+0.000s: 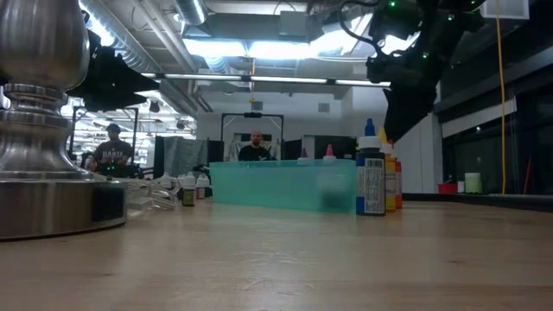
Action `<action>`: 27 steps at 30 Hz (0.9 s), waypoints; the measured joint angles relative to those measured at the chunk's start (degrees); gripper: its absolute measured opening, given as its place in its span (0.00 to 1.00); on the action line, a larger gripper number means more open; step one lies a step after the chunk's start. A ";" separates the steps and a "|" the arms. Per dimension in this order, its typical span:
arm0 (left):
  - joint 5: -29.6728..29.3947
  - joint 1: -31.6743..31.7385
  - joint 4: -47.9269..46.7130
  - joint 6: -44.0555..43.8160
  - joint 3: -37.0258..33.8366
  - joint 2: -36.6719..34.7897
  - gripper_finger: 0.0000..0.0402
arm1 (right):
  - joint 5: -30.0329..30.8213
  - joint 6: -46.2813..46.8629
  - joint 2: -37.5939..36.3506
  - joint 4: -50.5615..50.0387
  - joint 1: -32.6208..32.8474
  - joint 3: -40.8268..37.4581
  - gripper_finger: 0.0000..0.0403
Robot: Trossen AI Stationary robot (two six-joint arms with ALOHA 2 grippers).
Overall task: Pick & Place food coloring
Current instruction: Put the large orange food coloring bottle into the green bin
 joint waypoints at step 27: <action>0.02 0.00 -0.01 -0.01 0.00 0.00 1.00 | 0.94 -3.17 0.00 8.90 -1.68 -6.78 0.55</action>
